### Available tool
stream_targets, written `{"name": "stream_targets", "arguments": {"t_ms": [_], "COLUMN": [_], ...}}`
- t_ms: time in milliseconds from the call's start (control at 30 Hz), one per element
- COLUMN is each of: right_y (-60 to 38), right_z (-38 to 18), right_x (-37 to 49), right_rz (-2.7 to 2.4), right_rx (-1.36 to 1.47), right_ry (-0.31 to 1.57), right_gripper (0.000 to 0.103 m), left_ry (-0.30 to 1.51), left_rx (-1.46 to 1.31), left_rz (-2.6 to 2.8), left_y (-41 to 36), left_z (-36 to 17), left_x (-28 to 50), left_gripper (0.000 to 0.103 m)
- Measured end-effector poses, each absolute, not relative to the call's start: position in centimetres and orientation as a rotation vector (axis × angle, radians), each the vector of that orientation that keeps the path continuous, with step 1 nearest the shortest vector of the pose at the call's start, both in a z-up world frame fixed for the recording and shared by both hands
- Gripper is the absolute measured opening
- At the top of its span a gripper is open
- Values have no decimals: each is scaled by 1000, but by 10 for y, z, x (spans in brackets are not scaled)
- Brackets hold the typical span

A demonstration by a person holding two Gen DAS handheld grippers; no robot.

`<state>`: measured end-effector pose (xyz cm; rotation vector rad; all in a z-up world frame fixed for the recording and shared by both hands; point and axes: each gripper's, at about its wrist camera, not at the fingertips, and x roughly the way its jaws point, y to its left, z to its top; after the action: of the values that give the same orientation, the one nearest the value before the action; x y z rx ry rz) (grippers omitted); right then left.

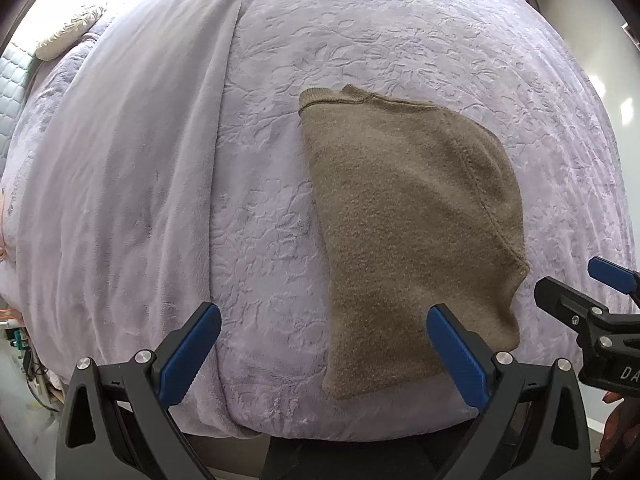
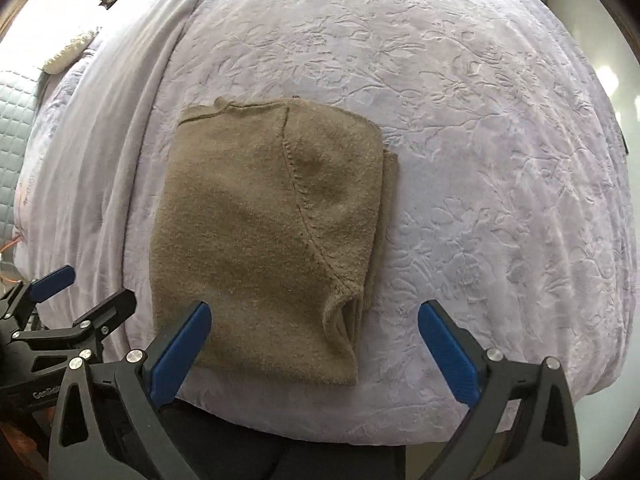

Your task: Fold small clothes

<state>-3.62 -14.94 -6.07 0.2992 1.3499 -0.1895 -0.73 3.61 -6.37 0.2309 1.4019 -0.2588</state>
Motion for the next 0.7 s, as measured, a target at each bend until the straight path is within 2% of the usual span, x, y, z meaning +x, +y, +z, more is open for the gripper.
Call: {"name": "stream_targets", "arguments": {"t_ms": [700], "right_y": [-149], "right_z": [-63], "right_x": [-40], "right_rz": [-235], "right_rx": [326], "right_ry": [1372], "right_gripper": [103], "left_ry": [1401], "left_rx": [240], "left_rz": [-247], "left_y": [38], "left_z": [-64], "left_x": [-12], "left_gripper": [103]}}
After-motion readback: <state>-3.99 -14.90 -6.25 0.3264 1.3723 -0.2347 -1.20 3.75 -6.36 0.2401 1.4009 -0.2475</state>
